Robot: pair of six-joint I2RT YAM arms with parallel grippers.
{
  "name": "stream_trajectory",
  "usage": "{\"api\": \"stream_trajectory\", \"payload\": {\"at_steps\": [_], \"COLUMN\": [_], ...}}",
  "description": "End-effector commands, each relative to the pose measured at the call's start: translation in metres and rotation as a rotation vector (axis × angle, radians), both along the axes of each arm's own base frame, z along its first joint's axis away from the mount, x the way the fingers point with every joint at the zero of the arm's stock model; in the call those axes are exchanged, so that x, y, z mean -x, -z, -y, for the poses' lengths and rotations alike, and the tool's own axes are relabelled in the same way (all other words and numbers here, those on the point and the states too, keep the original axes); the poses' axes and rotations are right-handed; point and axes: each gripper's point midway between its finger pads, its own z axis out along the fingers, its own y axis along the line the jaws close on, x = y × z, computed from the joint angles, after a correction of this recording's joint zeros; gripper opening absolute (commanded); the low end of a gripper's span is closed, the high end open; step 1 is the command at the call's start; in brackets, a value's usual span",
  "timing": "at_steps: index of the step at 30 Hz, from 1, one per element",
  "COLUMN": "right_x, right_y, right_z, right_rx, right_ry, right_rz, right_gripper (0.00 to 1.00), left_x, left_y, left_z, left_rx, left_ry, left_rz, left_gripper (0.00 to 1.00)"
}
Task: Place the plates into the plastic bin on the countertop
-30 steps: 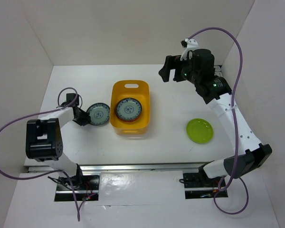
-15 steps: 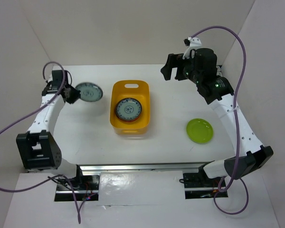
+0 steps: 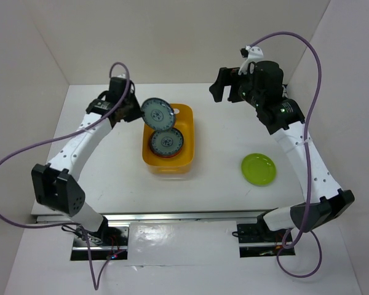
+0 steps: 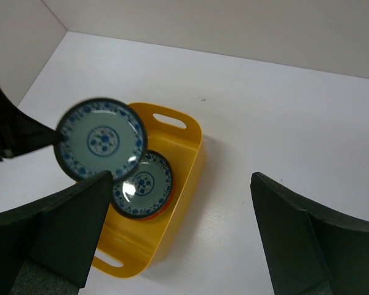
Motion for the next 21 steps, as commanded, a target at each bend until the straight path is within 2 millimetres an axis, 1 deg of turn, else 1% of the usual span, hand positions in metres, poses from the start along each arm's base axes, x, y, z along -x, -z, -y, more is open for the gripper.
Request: {"api": "stream_trajectory", "payload": {"at_steps": [1, 3, 5, 6, 7, 8, 10, 11, 12, 14, 15, 16, 17, 18, 19, 20, 21], "right_x": [0.003, 0.001, 0.004, 0.005, 0.005, 0.004, 0.004, 0.004, 0.004, 0.004, 0.004, 0.004, 0.004, 0.004, 0.004, 0.003, 0.003], "right_y": [-0.028, -0.028, -0.032, -0.030, -0.030, -0.025, -0.025, -0.025, -0.025, -0.025, -0.025, -0.025, -0.025, -0.025, -0.025, -0.021, -0.021], "right_z": [0.008, 0.011, 0.012, 0.012, 0.012, 0.012, 0.012, 0.012, 0.012, 0.012, 0.012, 0.012, 0.012, 0.012, 0.012, 0.014, 0.014], "right_rx": [-0.016, -0.016, -0.019, -0.016, -0.016, -0.013, -0.013, -0.013, -0.013, -0.013, -0.013, -0.013, -0.013, -0.013, -0.013, -0.007, -0.007], "right_ry": [0.026, 0.035, 0.035, 0.035, 0.035, 0.035, 0.035, 0.035, 0.035, 0.035, 0.035, 0.035, 0.035, 0.035, 0.035, 0.047, 0.047], "right_rz": [0.063, 0.062, 0.071, 0.063, 0.062, 0.054, 0.054, 0.054, 0.054, 0.054, 0.054, 0.054, 0.054, 0.054, 0.054, 0.046, 0.046], "right_gripper": [1.00, 1.00, 1.00, 1.00, 1.00, 1.00, 1.00, 1.00, 1.00, 1.00, 1.00, 1.00, 1.00, 1.00, 1.00, 1.00, 1.00], "left_x": [0.007, 0.012, 0.014, 0.015, 0.015, 0.014, 0.016, 0.018, 0.017, 0.018, 0.019, 0.017, 0.017, 0.017, 0.015, 0.016, 0.014], "left_y": [0.018, 0.032, 0.038, 0.048, 0.049, 0.053, 0.062, 0.062, 0.067, 0.067, 0.071, 0.067, 0.066, 0.070, 0.066, 0.065, 0.059], "left_z": [0.013, 0.020, 0.024, 0.024, 0.024, 0.026, 0.025, 0.030, 0.031, 0.034, 0.039, 0.039, 0.044, 0.046, 0.047, 0.054, 0.055], "left_rx": [-0.072, -0.109, -0.131, -0.140, -0.140, -0.137, -0.145, -0.139, -0.143, -0.144, -0.155, -0.152, -0.149, -0.150, -0.146, -0.138, -0.141], "left_ry": [0.046, 0.063, 0.067, 0.068, 0.068, 0.075, 0.076, 0.092, 0.093, 0.102, 0.119, 0.119, 0.128, 0.144, 0.144, 0.162, 0.169], "left_rz": [-0.045, -0.070, -0.085, -0.109, -0.109, -0.121, -0.143, -0.144, -0.156, -0.155, -0.163, -0.153, -0.144, -0.154, -0.144, -0.136, -0.122], "left_gripper": [0.00, 0.00, 0.00, 0.00, 0.00, 0.00, 0.00, 0.02, 0.20, 0.35, 0.41, 0.48, 0.48, 0.50, 0.52, 0.55, 0.55]}}
